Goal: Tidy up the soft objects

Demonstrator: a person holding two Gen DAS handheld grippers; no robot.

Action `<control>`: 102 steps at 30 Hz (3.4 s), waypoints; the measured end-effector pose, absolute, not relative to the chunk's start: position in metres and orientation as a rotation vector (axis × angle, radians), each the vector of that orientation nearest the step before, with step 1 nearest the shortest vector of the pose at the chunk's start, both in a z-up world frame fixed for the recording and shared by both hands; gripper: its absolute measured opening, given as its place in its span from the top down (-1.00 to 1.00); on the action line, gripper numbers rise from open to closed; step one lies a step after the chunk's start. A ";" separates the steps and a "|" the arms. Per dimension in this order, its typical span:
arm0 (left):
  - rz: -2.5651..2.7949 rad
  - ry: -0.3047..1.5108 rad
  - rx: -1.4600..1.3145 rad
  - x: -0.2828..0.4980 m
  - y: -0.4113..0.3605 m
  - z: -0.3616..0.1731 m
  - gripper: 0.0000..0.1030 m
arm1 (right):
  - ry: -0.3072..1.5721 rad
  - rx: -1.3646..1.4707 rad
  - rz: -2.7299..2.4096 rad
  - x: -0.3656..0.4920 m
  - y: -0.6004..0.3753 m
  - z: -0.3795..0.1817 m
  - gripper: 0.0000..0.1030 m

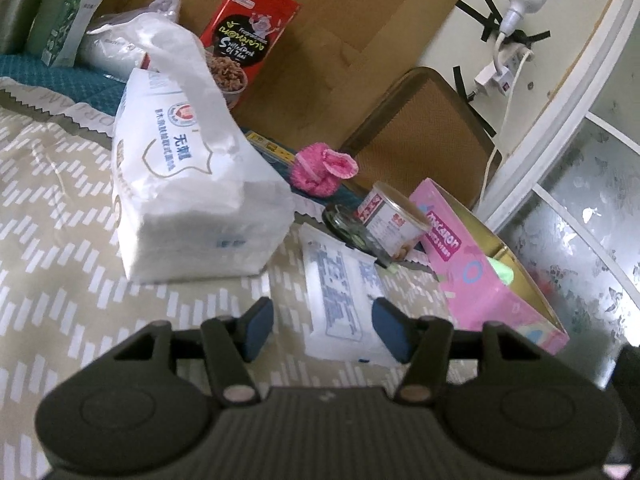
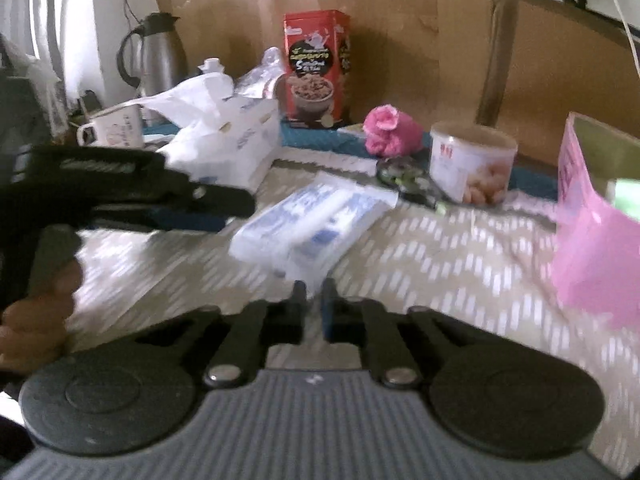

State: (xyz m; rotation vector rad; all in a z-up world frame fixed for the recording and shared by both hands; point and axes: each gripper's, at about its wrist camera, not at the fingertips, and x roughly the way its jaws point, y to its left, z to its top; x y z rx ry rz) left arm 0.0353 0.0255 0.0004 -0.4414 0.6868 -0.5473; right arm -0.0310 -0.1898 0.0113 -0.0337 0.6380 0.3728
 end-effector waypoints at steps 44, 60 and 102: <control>-1.055 0.905 -0.052 -0.005 -0.195 0.013 0.20 | 0.550 0.158 0.066 -0.158 -0.278 0.022 0.24; -1.189 0.720 0.028 -0.026 -0.299 0.064 0.17 | 0.333 0.239 -0.187 -0.224 -0.351 0.032 0.36; -0.682 0.725 0.245 -0.013 -0.214 0.033 -0.31 | 0.407 0.521 -0.328 -0.154 -0.350 0.019 0.23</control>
